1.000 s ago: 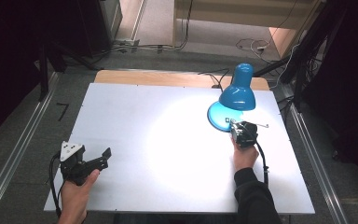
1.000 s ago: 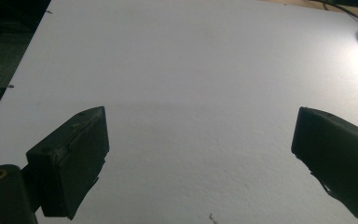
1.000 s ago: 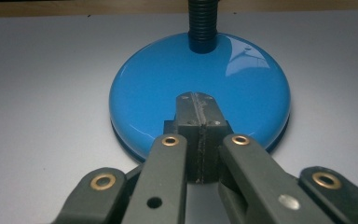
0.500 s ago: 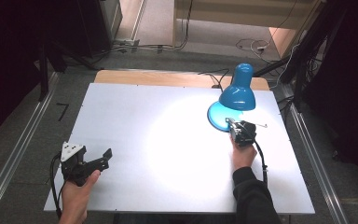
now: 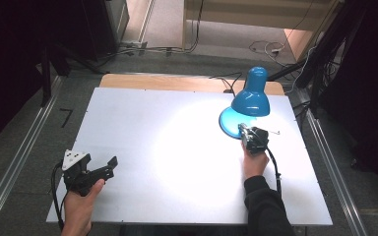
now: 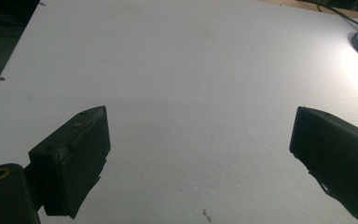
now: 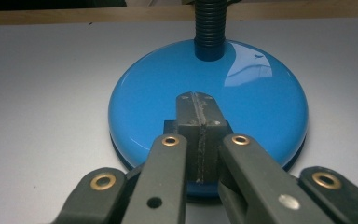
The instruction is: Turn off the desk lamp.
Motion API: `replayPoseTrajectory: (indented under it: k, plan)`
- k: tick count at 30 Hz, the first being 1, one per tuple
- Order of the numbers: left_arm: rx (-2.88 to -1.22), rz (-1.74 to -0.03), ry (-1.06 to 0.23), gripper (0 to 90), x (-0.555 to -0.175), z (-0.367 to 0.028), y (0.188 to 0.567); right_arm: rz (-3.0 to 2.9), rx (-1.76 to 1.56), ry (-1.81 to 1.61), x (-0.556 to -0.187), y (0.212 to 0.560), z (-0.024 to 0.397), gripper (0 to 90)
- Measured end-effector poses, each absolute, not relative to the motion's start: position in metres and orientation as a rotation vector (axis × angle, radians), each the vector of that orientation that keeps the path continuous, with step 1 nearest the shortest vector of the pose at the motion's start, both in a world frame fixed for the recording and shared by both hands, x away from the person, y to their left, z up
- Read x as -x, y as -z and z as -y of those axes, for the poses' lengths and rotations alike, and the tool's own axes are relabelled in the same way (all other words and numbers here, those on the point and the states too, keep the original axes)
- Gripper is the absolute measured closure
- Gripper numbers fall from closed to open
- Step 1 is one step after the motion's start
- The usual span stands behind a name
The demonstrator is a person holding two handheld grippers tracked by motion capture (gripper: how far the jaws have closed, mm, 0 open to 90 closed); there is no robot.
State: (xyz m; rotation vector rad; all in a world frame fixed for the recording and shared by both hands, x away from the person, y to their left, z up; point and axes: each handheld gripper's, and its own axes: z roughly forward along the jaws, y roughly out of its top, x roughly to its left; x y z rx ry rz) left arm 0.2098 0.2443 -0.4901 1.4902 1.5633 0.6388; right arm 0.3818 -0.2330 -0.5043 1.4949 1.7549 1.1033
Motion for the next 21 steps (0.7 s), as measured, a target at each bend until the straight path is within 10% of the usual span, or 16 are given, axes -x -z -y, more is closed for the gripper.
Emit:
replayPoseTrajectory:
  k: [21]
  plan:
    - [-1.502, -1.557, -0.628, 5.8, -0.2119, -0.2415, 0.4906, -1.775, -1.503, -1.067, -0.3901, 0.5051, 0.2312, 87.7]
